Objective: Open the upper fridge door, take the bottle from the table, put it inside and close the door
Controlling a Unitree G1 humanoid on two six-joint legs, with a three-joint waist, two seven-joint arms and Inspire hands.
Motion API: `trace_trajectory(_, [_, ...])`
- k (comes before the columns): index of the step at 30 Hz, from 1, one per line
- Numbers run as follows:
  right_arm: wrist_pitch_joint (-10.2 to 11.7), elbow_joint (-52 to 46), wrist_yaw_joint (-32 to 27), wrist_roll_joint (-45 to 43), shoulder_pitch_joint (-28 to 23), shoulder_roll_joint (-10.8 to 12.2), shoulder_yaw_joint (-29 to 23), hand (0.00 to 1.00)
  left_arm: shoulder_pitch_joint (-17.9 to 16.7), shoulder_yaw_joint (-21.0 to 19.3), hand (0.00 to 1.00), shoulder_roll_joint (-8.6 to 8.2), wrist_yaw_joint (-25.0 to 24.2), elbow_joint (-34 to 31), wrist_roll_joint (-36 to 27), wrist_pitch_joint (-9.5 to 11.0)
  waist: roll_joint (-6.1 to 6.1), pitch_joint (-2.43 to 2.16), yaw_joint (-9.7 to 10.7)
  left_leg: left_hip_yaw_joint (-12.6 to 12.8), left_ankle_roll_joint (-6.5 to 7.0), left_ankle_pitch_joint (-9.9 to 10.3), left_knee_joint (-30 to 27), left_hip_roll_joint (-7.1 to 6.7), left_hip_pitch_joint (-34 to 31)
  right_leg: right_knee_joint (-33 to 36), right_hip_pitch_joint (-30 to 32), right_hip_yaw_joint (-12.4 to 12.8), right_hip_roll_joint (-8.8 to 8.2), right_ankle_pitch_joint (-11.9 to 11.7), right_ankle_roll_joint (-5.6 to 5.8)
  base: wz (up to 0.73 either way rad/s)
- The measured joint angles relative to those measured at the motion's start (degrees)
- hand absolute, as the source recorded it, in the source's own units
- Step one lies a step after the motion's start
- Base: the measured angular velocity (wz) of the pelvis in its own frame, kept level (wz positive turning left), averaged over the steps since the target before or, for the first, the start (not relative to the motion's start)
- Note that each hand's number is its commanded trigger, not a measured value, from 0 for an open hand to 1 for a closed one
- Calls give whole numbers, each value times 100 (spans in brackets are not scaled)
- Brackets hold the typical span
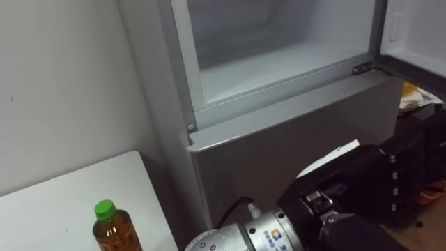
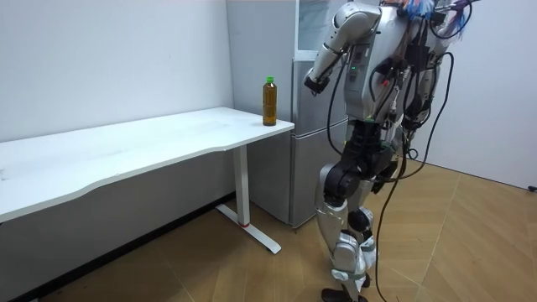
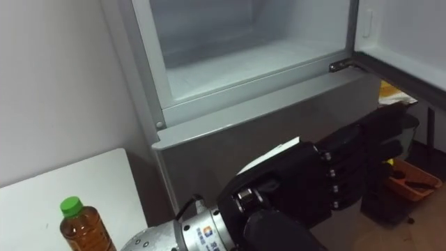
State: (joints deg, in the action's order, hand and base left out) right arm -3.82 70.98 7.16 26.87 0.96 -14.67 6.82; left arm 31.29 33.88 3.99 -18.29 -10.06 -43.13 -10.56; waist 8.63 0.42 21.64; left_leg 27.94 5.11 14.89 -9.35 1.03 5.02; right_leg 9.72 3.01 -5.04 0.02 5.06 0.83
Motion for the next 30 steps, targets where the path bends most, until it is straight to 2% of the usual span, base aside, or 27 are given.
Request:
trace_trajectory(13, [-2, 9, -31, 12, 12, 13, 94, 0, 0, 0, 0, 27, -32, 46, 12, -26, -12, 10, -31, -88, -28, -12, -4, 15, -30, -8, -2, -57, 7, 17, -41, 1])
trace_trajectory(17, [-2, 20, -12, 9, 11, 19, 104, 0, -3, 16, 0, 137, -94, 71, 117, -35, -69, 50, -78, -166, -32, -15, 13, 16, -34, -24, -42, -142, -7, 23, -49, 8])
trace_trajectory(24, [1, 35, 8, -31, 24, 19, 111, 0, -92, 18, 0, 167, -198, 123, 394, -42, -120, 85, -194, -372, -40, -22, -10, 15, -42, -105, -180, -309, -26, 30, -55, 16])
trace_trajectory(28, [8, 39, -3, 8, 25, 25, 220, 0, -415, 17, 0, 310, -257, 136, 837, -42, -166, 77, -364, -488, -56, -35, -63, 10, -131, -86, -171, -492, -58, 64, -67, 14])
trace_trajectory(30, [14, 35, 2, -4, 26, 29, 267, 0, -563, 5, 0, 486, -271, 118, 1124, -40, -247, 73, -496, -597, -64, -46, -149, 15, -244, -87, -112, -602, -79, 70, -77, 23])
